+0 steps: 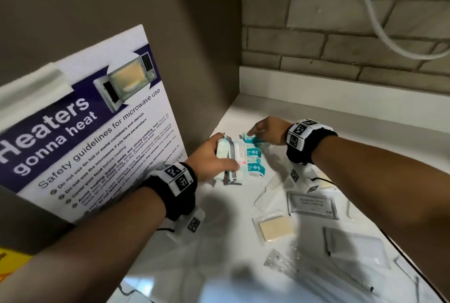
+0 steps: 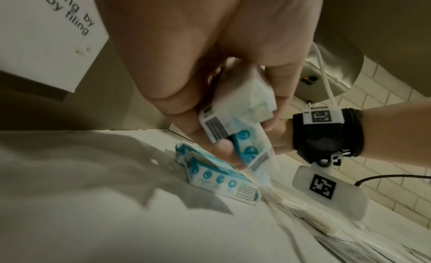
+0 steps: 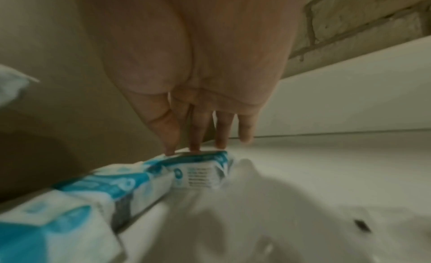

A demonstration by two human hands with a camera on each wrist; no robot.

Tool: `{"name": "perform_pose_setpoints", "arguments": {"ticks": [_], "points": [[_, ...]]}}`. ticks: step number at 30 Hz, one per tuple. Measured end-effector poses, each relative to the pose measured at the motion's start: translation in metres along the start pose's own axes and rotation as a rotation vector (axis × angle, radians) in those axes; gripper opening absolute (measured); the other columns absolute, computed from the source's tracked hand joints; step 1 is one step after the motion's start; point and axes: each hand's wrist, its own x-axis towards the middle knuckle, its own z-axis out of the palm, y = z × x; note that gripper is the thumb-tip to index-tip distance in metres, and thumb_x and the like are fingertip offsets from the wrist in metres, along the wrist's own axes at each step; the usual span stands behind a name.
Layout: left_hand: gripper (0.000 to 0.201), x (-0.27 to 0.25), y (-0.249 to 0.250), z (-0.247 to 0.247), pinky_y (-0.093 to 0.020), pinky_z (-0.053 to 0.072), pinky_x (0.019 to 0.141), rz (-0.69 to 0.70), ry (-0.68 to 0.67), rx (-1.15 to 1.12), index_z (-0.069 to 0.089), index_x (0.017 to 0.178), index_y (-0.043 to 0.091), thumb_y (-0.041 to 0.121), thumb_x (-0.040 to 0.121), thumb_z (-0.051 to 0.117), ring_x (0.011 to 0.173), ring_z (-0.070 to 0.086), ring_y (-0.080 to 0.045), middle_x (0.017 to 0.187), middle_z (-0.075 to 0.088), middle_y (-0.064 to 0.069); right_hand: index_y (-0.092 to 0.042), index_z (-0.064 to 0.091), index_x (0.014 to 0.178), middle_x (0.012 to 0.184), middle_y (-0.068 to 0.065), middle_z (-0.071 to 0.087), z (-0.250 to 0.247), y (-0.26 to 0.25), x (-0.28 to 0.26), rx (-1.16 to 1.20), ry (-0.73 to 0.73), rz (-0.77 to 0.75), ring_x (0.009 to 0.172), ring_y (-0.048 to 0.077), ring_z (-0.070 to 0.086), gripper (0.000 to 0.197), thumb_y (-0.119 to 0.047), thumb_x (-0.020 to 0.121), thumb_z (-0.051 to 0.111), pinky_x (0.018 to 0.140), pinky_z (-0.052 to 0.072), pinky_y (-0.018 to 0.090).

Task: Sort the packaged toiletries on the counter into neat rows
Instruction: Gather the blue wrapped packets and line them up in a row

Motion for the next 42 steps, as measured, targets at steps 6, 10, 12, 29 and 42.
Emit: {"name": "perform_pose_setpoints", "arguments": {"ticks": [6, 10, 12, 29, 42], "points": [[0.075, 0.013, -0.008, 0.007, -0.051, 0.058, 0.080, -0.023, 0.155, -0.062, 0.055, 0.115, 0.015, 0.022, 0.043, 0.078, 0.089, 0.072, -0.028, 0.101, 0.072, -0.009, -0.014, 0.063, 0.116, 0.112, 0.008, 0.067, -0.001, -0.040, -0.034, 0.332, 0.059, -0.096, 0.093, 0.018, 0.059, 0.028, -0.018, 0.088, 0.064, 0.088, 0.049, 0.031], [0.074, 0.027, -0.006, 0.014, -0.046, 0.060, 0.065, -0.022, 0.214, -0.143, 0.059, 0.111, 0.012, 0.030, 0.040, 0.075, 0.080, 0.072, -0.029, 0.091, 0.072, -0.010, -0.016, 0.044, 0.134, 0.111, 0.000, 0.058, 0.003, -0.061, -0.069, 0.305, -0.116, -0.115, 0.094, 0.016, 0.057, 0.057, -0.011, 0.082, 0.068, 0.083, 0.048, 0.027], [0.068, 0.044, -0.013, 0.017, -0.050, 0.060, 0.067, -0.021, 0.225, -0.140, 0.062, 0.107, 0.011, 0.037, 0.046, 0.076, 0.081, 0.072, -0.029, 0.090, 0.073, -0.010, -0.018, 0.038, 0.136, 0.110, -0.001, 0.054, 0.004, -0.062, -0.080, 0.080, -0.129, -0.121, 0.096, 0.016, 0.054, 0.077, -0.018, 0.072, 0.080, 0.081, 0.047, 0.025], [0.057, 0.001, 0.027, 0.015, -0.025, 0.043, 0.050, -0.051, 0.162, -0.079, 0.048, 0.120, 0.013, 0.036, 0.070, 0.064, 0.059, 0.057, -0.022, 0.080, 0.064, -0.010, -0.011, 0.047, 0.106, 0.104, 0.030, 0.062, -0.013, -0.032, -0.100, 0.765, 0.072, 0.074, 0.073, 0.036, 0.065, 0.027, 0.010, 0.091, 0.039, 0.063, 0.058, 0.038], [0.049, -0.001, 0.015, 0.011, -0.024, 0.055, 0.051, 0.016, 0.094, -0.051, 0.035, 0.123, 0.010, -0.003, 0.083, 0.060, 0.075, 0.065, -0.021, 0.104, 0.063, -0.019, -0.010, 0.045, 0.088, 0.086, 0.013, 0.057, -0.015, -0.015, -0.101, 0.727, 0.078, 0.050, 0.068, 0.032, 0.065, 0.023, 0.010, 0.087, 0.055, 0.056, 0.058, 0.033]]}}
